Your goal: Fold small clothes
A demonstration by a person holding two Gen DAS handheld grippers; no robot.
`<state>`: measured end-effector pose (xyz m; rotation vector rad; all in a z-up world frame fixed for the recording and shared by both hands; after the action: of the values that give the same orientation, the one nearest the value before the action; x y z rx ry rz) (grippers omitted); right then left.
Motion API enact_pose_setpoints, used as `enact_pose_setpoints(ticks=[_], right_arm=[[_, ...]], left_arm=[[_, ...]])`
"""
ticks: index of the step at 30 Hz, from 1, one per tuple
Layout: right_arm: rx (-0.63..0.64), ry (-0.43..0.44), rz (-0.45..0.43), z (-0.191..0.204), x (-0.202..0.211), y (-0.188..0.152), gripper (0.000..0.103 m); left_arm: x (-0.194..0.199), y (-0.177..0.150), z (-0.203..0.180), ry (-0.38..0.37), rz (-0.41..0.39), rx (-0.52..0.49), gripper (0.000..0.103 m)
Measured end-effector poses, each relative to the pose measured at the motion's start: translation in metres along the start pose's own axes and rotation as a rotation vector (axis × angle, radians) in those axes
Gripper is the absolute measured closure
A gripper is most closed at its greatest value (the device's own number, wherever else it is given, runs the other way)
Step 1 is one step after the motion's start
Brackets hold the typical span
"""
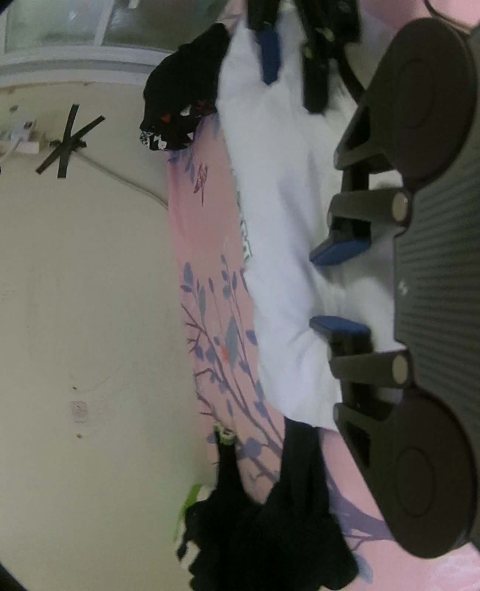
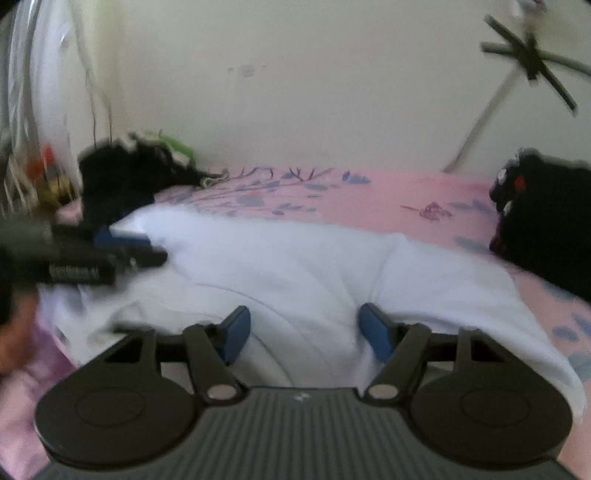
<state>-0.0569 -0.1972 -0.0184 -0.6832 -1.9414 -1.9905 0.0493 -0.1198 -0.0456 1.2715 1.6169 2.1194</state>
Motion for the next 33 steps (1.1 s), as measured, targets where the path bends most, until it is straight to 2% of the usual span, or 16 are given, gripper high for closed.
enact_pose_setpoints(ticks=[3,5,6,9,12,14,16,17,20,27,28,29,30,31,32,33], right_arm=[[-0.017,0.010,-0.011,-0.004,0.005,0.002,0.033],[-0.058,-0.004,-0.033,-0.015,0.015,0.005,0.047],[-0.082,-0.006,-0.045,-0.021,0.021,0.006,0.047],[-0.154,-0.020,-0.106,-0.043,0.045,0.014,0.047],[-0.186,-0.045,-0.130,-0.059,0.050,0.018,0.046],[-0.223,-0.021,-0.085,-0.063,0.036,0.014,0.046],[-0.228,-0.018,0.027,-0.060,0.008,0.003,0.044],[-0.191,-0.003,0.019,-0.054,0.003,0.002,0.034],[-0.120,-0.054,0.026,-0.040,-0.003,0.003,0.030],[-0.227,-0.041,-0.079,-0.062,0.033,-0.001,0.033],[-0.234,-0.059,-0.099,-0.068,0.041,-0.002,0.033],[-0.236,-0.081,-0.111,-0.074,0.047,-0.002,0.032],[-0.239,-0.104,-0.117,-0.080,0.051,-0.003,0.031],[-0.248,-0.132,-0.116,-0.088,0.053,-0.005,0.030],[-0.268,-0.168,-0.108,-0.099,0.054,-0.008,0.028],[-0.287,-0.192,-0.103,-0.108,0.055,-0.011,0.028]], left_arm=[[-0.001,0.001,0.002,0.002,-0.001,0.007,0.070],[0.003,0.001,0.005,-0.015,-0.011,0.036,0.073],[0.005,0.001,0.007,-0.024,-0.018,0.053,0.074],[0.012,0.005,0.013,-0.053,-0.062,0.103,0.074],[0.012,0.013,0.018,-0.033,-0.085,0.131,0.074],[-0.005,0.012,0.023,0.001,-0.026,0.128,0.074],[-0.014,0.014,0.021,0.039,-0.020,0.074,0.074],[-0.018,0.016,0.021,0.054,-0.013,0.058,0.074],[-0.025,0.020,0.024,0.062,-0.008,0.069,0.075],[-0.017,0.018,0.020,0.096,-0.036,0.044,0.071],[-0.016,0.017,0.019,0.103,-0.041,0.039,0.067],[-0.015,0.017,0.018,0.112,-0.044,0.030,0.054],[-0.014,0.017,0.017,0.134,-0.041,0.018,0.034],[-0.014,0.017,0.021,0.208,-0.028,0.019,0.003],[-0.014,0.017,0.025,0.258,-0.034,0.032,0.000],[-0.016,0.016,0.029,0.263,-0.028,0.055,0.000]])
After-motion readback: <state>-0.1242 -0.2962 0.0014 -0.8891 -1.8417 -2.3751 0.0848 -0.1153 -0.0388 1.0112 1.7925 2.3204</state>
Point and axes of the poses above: each gripper's, at about its wrist camera, not at the fingertips, and x roughly against the way its jaws point, z to its left, y to its top, the point moved 9 cm from there along -x, roughly the way its jaws point, and after that the axes turned 5 degrees about -y, right-handed, at the moved point
